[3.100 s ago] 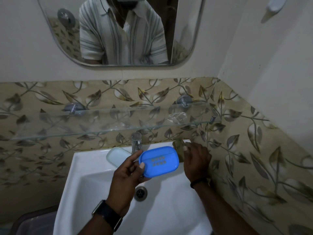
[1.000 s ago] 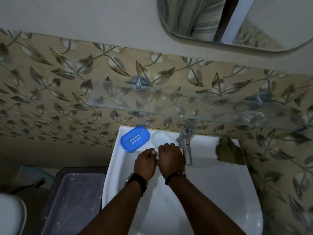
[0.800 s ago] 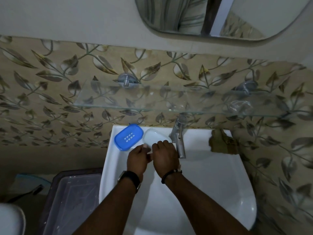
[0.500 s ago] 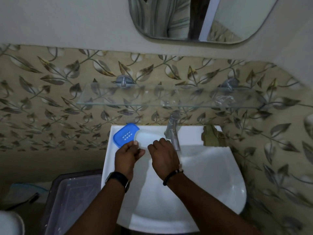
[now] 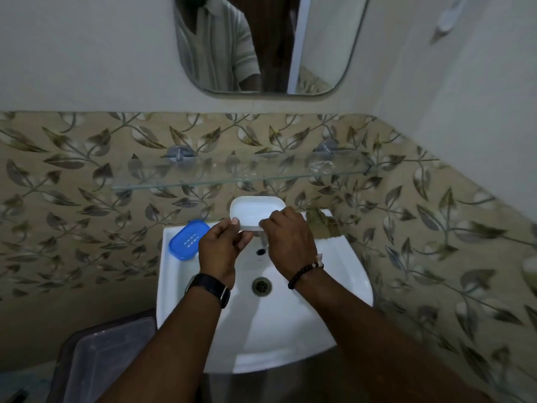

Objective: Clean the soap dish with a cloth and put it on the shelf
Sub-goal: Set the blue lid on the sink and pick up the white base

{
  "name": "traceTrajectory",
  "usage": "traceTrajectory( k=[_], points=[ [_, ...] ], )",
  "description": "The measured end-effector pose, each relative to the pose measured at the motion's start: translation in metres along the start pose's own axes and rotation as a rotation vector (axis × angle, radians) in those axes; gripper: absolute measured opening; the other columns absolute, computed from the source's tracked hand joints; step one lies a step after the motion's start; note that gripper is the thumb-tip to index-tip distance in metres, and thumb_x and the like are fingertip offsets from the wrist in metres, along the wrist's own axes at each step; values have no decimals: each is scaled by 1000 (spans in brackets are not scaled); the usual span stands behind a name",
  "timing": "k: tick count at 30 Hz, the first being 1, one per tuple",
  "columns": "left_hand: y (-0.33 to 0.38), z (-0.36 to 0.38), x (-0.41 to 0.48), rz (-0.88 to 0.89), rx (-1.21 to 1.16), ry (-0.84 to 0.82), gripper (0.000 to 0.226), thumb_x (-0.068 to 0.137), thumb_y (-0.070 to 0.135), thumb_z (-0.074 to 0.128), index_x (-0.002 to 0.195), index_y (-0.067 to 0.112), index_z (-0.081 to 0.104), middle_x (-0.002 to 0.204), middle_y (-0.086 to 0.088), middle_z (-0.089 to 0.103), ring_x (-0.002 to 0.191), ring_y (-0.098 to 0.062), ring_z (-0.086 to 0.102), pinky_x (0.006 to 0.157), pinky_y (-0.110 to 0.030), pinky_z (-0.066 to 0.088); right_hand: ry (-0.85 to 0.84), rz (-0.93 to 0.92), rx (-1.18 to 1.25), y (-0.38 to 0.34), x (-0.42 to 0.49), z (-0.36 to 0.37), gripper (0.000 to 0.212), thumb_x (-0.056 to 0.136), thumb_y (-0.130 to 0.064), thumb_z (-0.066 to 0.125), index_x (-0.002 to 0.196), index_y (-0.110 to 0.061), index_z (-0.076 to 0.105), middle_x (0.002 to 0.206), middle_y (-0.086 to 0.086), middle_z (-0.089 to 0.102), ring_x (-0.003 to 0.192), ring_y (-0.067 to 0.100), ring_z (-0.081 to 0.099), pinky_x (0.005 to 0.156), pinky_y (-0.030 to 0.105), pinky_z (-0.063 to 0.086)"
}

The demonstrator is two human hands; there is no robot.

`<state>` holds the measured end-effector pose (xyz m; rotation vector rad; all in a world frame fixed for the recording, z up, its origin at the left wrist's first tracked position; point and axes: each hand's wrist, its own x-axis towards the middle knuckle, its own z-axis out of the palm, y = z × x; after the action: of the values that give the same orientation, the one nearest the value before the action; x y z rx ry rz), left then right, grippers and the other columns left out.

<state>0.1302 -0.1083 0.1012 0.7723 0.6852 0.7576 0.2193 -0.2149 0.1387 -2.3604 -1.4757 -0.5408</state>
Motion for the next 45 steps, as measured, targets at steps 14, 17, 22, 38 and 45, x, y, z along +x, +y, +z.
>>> traceTrajectory(
  k=[14,17,22,38,45],
  points=[
    [2,68,-20,98,90,-12,8,88,14,78,84,14,70,80,-5,72,75,-21,65,73,-30,62,15,147,239,52,-10,-24,21,85,-2,60,97,-11,75,89,10,72,87,32,63,70,43,53],
    [1,76,-21,202,177,3,12,87,18,79,92,14,70,92,-10,71,79,-20,68,71,-27,61,16,262,443,57,-9,-26,16,90,-9,63,97,-13,76,93,5,76,87,22,67,75,37,54],
    [-1,84,-21,334,345,7,24,84,21,81,105,19,70,95,1,74,80,-5,72,74,-25,60,-27,433,735,62,-8,-30,7,89,-12,72,93,-13,76,79,-8,71,71,6,63,71,23,50],
    [8,90,-34,586,711,-39,35,81,30,82,112,17,72,105,-2,74,92,-17,69,86,-34,60,-58,656,1458,50,-17,-31,15,97,6,56,98,-2,69,86,9,72,75,14,70,73,25,62],
    [11,80,-32,538,715,-69,36,84,36,78,113,15,73,103,-2,74,92,-14,69,89,-37,60,-57,643,1388,42,-19,-26,20,96,5,56,92,-10,69,83,6,70,75,15,69,71,26,59]
  ],
)
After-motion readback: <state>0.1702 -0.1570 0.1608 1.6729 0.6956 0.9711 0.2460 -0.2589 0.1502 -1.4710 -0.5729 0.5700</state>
